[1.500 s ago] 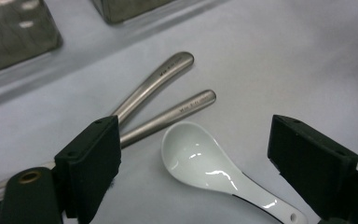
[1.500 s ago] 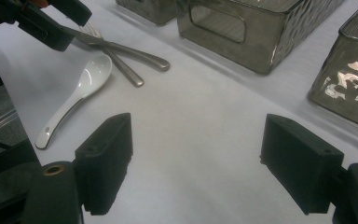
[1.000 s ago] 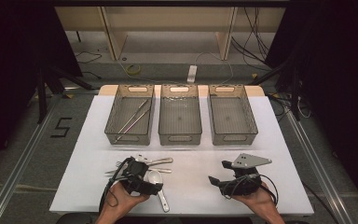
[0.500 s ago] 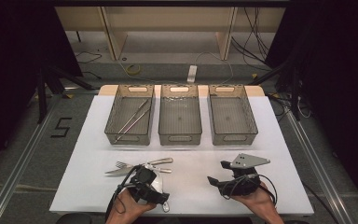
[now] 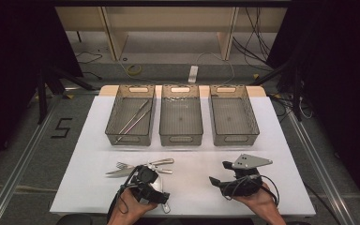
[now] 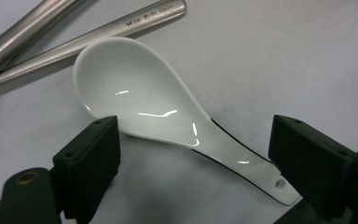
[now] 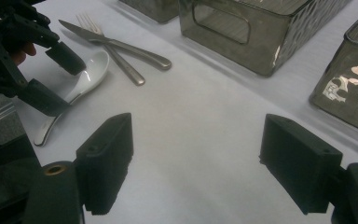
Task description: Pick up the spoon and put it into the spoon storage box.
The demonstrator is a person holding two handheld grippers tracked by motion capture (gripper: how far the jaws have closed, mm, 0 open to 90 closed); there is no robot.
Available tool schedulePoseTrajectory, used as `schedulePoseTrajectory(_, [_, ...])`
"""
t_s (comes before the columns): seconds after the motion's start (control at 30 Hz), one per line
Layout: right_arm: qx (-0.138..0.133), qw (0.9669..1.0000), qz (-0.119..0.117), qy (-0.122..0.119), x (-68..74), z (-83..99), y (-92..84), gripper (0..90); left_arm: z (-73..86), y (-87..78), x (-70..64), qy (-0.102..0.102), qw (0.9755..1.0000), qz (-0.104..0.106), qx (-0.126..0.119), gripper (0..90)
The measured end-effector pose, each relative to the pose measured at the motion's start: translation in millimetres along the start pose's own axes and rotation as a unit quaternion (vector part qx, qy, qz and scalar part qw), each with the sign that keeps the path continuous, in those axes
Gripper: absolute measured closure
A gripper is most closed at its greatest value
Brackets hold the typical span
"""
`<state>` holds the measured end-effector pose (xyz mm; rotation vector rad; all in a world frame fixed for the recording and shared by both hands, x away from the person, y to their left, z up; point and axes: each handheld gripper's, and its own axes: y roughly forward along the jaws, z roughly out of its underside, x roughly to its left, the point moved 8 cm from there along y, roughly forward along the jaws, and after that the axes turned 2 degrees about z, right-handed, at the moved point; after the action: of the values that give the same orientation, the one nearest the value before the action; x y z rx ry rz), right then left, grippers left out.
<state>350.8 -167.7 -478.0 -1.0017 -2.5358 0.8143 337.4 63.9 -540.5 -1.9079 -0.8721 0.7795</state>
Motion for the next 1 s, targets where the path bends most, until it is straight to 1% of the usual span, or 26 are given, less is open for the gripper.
schedulePoseTrajectory(0.07, [-0.001, 1.0, 0.0, 0.0, 0.0, 0.0, 0.2, 26.2, 1.9, 3.3, 1.4, -0.002, 0.9999, -0.005, 0.009, 16.1])
schedulePoseTrajectory(0.1, [0.0, 1.0, 0.0, 0.0, 0.1, 0.0, 0.3, 26.2, 1.6, 3.0, 1.7, -0.004, 1.0, -0.003, 0.008, 16.1])
schedulePoseTrajectory(0.17, [-0.001, 1.0, -0.001, 0.0, 0.4, -0.1, 0.5, 26.2, 1.2, 3.0, 3.7, -0.001, 0.9999, -0.01, 0.01, 16.3])
schedulePoseTrajectory(0.2, [0.0, 1.0, 0.0, -0.002, 0.4, 0.0, 0.5, 26.2, 1.3, 3.1, 4.0, -0.001, 0.9999, -0.01, 0.011, 16.6])
schedulePoseTrajectory(0.23, [0.0, 1.0, 0.0, -0.002, 0.4, 0.1, 0.5, 26.3, 1.0, 3.0, 3.8, -0.004, 0.9999, -0.009, 0.008, 16.7])
schedulePoseTrajectory(0.3, [0.001, 1.0, -0.001, 0.0, 0.3, 0.0, 0.0, 26.4, 1.8, 2.7, 5.0, 0.002, 0.9998, -0.016, 0.01, 18.0])
schedulePoseTrajectory(0.37, [-0.001, 1.0, 0.0, 0.0, 0.1, -0.2, -0.4, 26.5, 2.3, 2.1, 6.0, 0.014, 0.9995, -0.026, 0.012, 22.4])
schedulePoseTrajectory(0.43, [0.0, 1.0, 0.0, -0.001, -0.2, -0.2, -0.5, 26.7, 2.4, 1.5, 6.6, 0.018, 0.9994, -0.029, 0.011, 26.1])
schedulePoseTrajectory(0.53, [-0.001, 1.0, 0.0, -0.001, -0.6, -0.4, -0.9, 26.8, 3.3, -0.3, 9.5, 0.032, 0.9983, -0.047, 0.01, 36.5])
schedulePoseTrajectory(0.57, [-0.002, 1.0, 0.001, -0.001, -0.7, -0.5, -1.0, 26.8, 3.0, -1.1, 10.3, 0.036, 0.9982, -0.047, 0.009, 39.3])
schedulePoseTrajectory(0.67, [-0.002, 1.0, 0.001, -0.001, -0.8, -0.6, -1.1, 27.0, 2.4, -1.9, 9.8, 0.04, 0.9982, -0.044, 0.007, 48.9])
schedulePoseTrajectory(0.73, [-0.001, 1.0, 0.001, -0.001, -0.5, -0.5, -0.9, 27.0, 2.5, -2.7, 8.4, 0.046, 0.9977, -0.049, 0.004, 57.9])
schedulePoseTrajectory(0.83, [-0.001, 1.0, 0.001, 0.0, -0.7, -0.5, -0.4, 27.0, 2.7, -3.7, 9.6, 0.047, 0.9978, -0.047, 0.007, 62.0])
schedulePoseTrajectory(0.97, [-0.002, 1.0, 0.001, -0.001, -0.7, -0.9, -0.3, 27.2, 3.2, -6.5, 11.7, 0.053, 0.997, -0.056, 0.007, 70.2])
schedulePoseTrajectory(1.0, [-0.001, 1.0, 0.001, -0.001, -0.6, -1.0, -0.1, 27.2, 3.4, -6.7, 11.9, 0.051, 0.9972, -0.055, 0.008, 71.2])
